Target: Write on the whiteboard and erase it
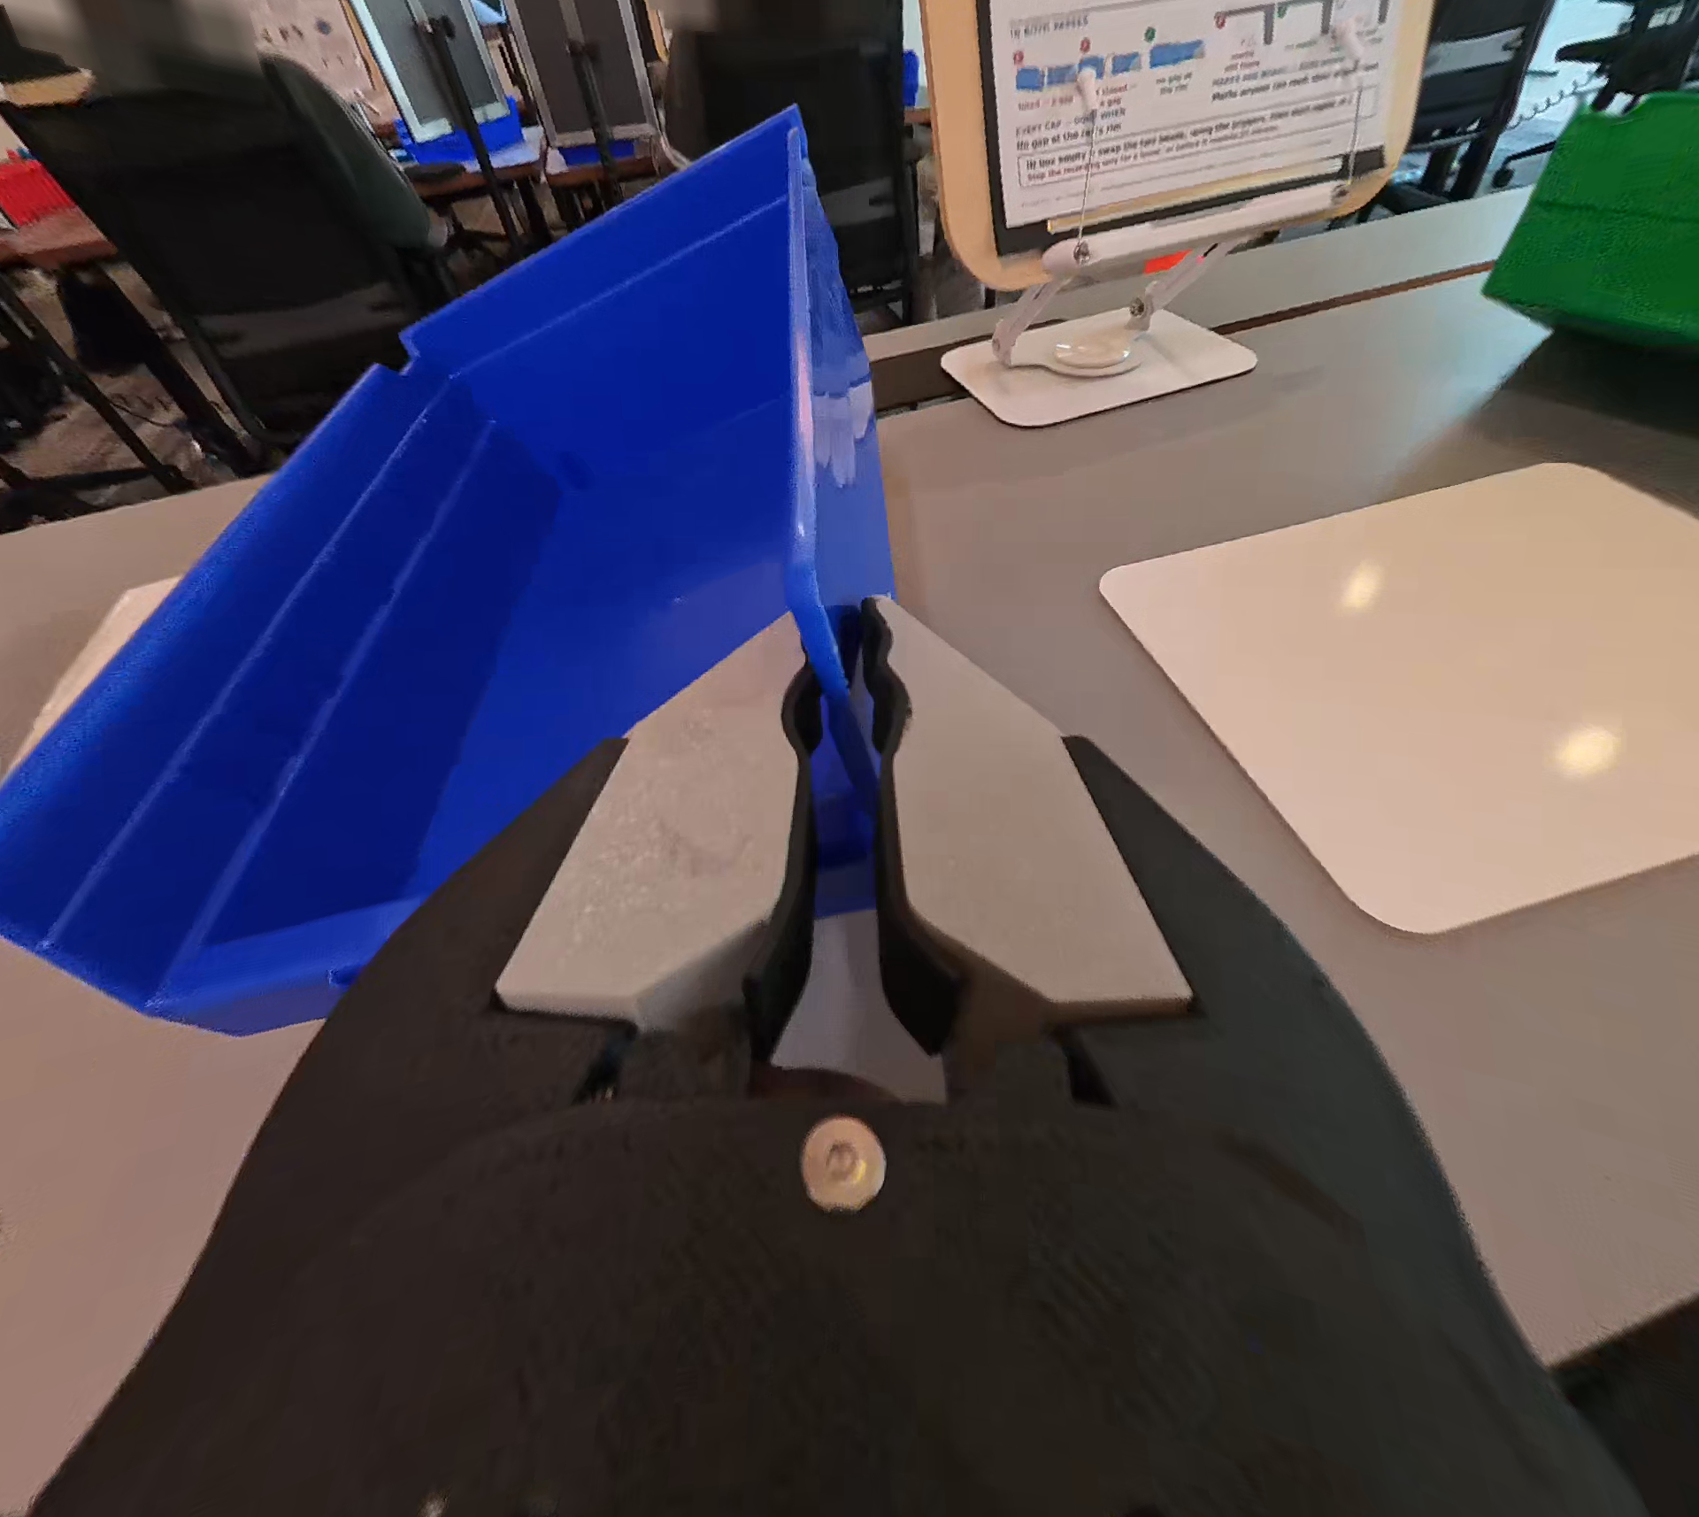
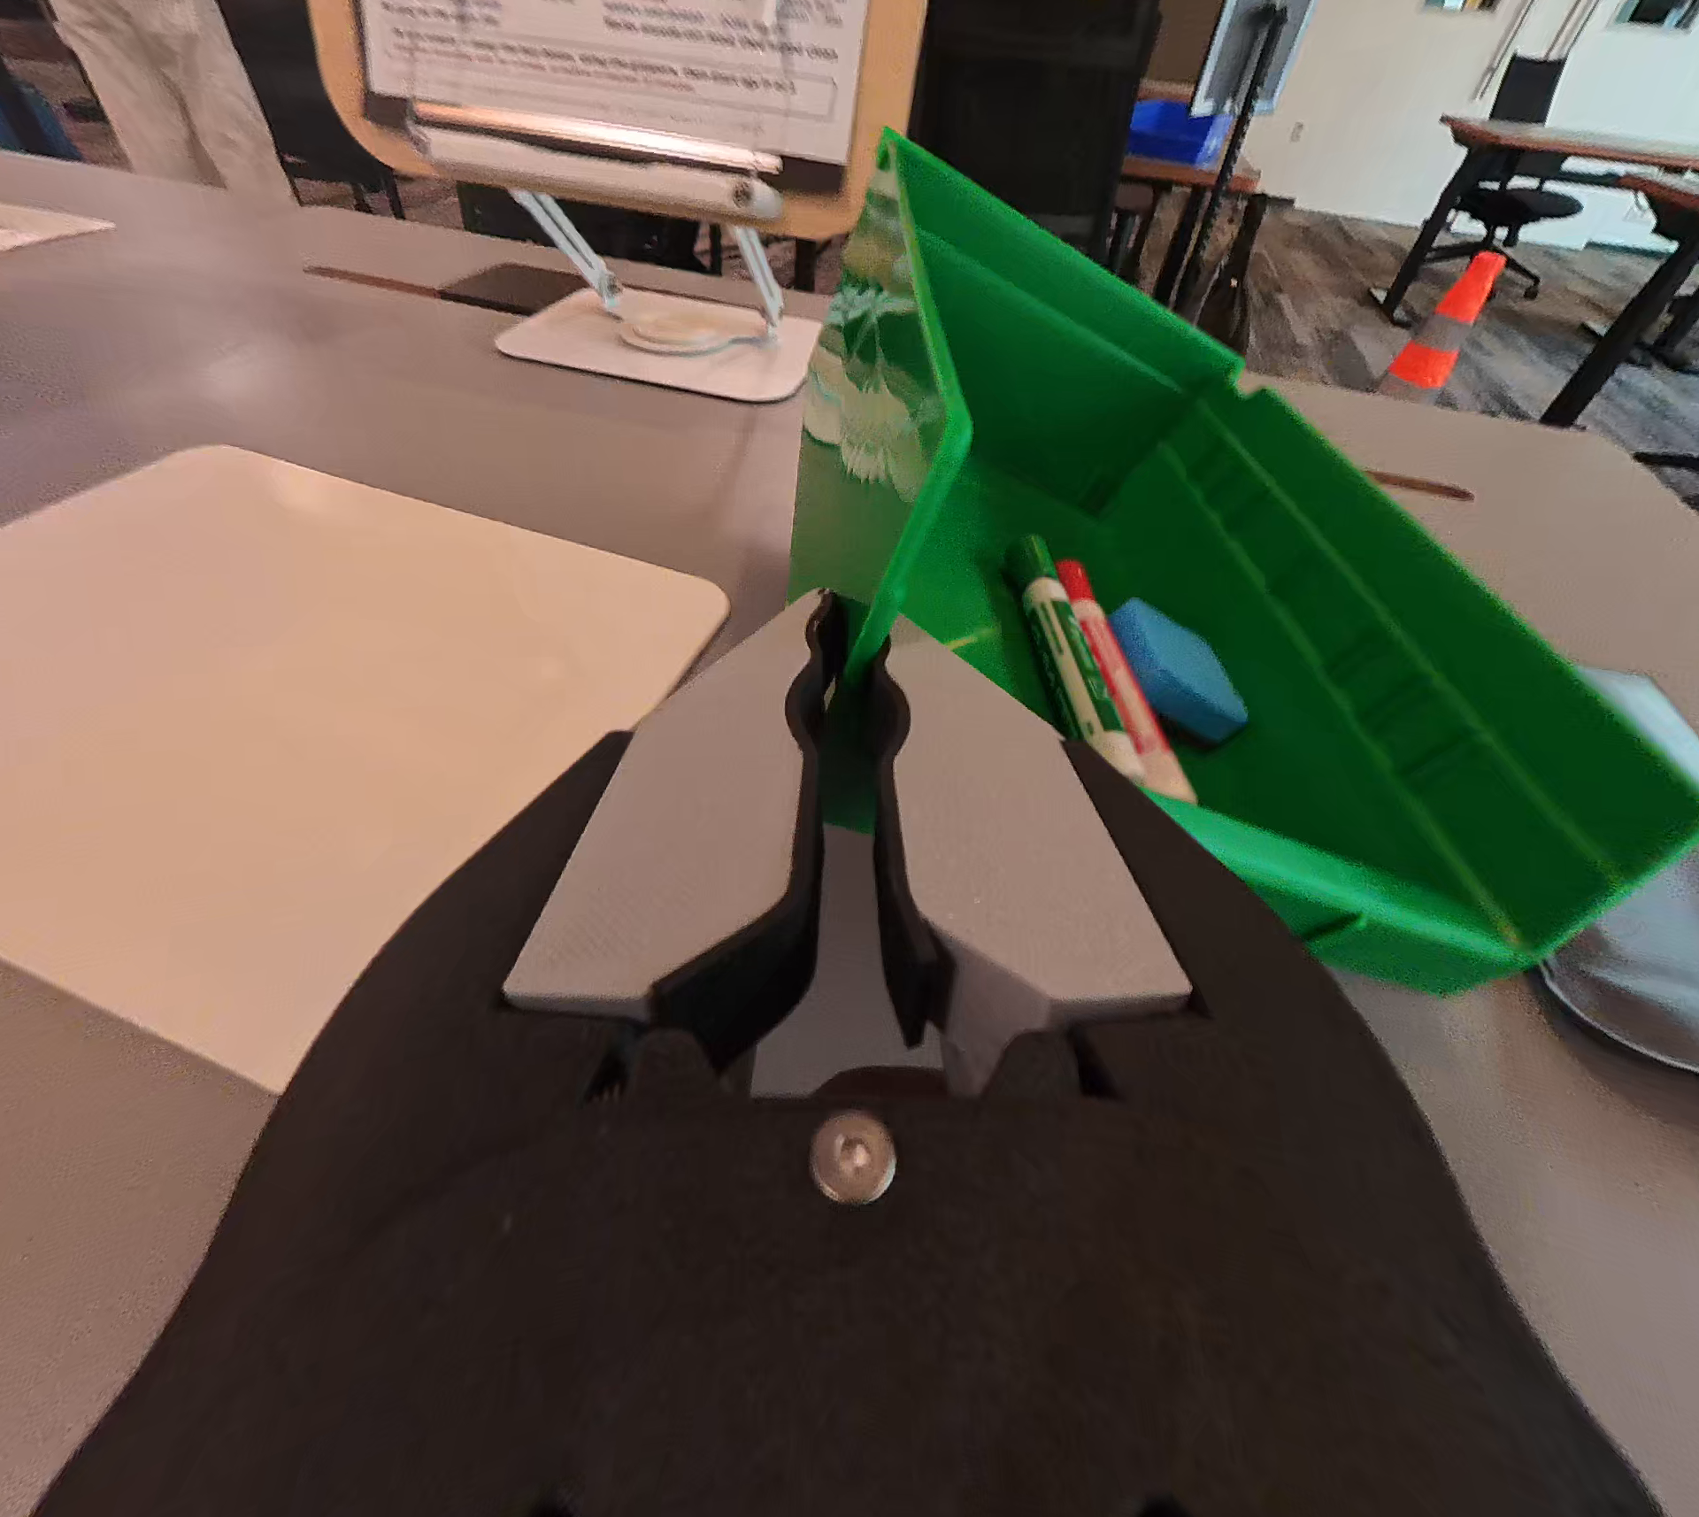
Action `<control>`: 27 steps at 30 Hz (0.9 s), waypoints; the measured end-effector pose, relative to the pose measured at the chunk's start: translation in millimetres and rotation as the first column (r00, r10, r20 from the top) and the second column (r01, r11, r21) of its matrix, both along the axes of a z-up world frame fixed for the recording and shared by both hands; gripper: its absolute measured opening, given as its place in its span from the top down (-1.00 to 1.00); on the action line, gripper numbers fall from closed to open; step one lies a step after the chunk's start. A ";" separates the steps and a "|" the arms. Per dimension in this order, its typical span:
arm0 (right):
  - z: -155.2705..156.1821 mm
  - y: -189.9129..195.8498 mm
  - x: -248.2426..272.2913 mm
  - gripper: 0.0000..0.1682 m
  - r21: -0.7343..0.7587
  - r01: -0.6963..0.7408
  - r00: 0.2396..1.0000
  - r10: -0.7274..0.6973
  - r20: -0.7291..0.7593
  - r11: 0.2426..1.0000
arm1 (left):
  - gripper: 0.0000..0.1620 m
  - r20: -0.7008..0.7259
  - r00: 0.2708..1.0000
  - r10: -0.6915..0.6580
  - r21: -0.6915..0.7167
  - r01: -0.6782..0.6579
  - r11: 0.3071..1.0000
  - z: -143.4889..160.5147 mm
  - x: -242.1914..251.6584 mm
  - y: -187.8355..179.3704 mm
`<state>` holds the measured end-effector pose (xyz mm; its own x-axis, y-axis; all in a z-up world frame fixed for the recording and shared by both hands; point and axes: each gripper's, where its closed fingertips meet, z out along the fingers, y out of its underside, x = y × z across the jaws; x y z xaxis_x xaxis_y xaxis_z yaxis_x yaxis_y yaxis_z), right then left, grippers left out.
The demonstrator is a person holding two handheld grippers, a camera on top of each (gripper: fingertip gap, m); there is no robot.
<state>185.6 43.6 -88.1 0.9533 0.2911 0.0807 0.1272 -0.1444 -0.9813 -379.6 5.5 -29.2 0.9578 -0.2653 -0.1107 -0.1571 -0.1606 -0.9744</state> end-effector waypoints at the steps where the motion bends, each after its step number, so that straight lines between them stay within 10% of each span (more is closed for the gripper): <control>1: 6.6 -3.6 -6.5 1.00 0.011 -0.005 1.000 0.005 0.000 1.000 | 0.97 0.009 1.000 -0.003 0.016 0.002 1.000 5.4 -2.4 -6.2; 17: 36.0 -17.1 -231.6 0.99 0.011 -0.221 0.972 0.221 -0.079 0.975 | 0.96 0.037 0.999 0.014 0.067 -0.017 0.998 5.1 -25.4 -75.0; 27: 4.8 -3.4 -390.9 0.98 -0.080 -0.296 0.867 0.303 0.396 0.952 | 0.97 0.083 0.994 0.078 0.036 -0.081 0.996 -22.4 -67.5 -89.3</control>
<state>-205.3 40.3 -83.3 0.7079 0.5616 0.4285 0.5467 -0.0515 -0.8357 -447.0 -83.8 -51.6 0.9819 -0.1851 -0.0404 -0.0654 -0.1310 -0.9892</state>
